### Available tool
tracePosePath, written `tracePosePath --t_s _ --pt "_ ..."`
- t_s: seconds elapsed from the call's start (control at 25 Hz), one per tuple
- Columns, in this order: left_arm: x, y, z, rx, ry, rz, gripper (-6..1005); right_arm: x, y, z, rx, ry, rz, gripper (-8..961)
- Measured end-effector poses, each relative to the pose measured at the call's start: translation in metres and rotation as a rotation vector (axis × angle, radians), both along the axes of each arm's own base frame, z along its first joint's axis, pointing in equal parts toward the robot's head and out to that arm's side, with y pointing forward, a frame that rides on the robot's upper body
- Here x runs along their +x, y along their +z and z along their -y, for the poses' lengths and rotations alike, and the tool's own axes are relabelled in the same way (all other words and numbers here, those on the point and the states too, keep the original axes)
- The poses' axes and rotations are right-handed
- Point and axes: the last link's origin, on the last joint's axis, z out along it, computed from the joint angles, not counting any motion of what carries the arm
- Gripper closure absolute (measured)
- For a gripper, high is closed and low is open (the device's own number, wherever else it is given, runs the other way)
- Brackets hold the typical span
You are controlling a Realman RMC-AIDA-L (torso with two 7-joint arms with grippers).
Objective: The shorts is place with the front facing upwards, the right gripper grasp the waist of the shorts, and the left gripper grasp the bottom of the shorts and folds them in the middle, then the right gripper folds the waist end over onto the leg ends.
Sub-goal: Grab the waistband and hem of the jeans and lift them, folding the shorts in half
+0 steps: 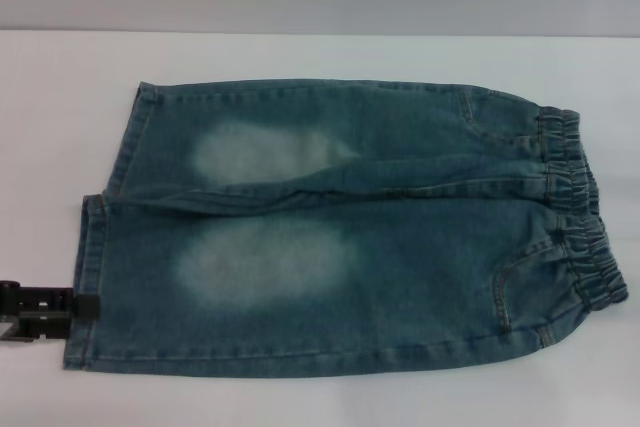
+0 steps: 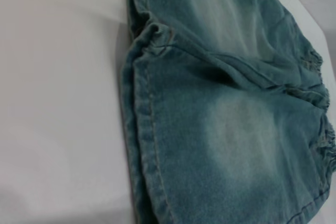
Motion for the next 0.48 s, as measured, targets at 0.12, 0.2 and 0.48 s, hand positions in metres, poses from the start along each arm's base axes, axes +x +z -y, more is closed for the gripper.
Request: tracePosePath --t_s 0.12,0.2,0.48 --pt "-0.0011 -0.0002 0.0 0.0 0.003 -0.007 186 -0.0004 -0.0002 -0.0004 -0.001 0.001 0.0 434" --pt "-0.0011 -0.0002 0.0 0.0 0.003 -0.007 186 -0.0006 -0.0003 -0.0007 -0.001 0.002 0.0 434" --pt "-0.0048 -0.001 -0.0002 -0.005 0.009 -0.036 185 -0.0019 -0.0004 -0.0028 -0.001 0.005 -0.002 435"
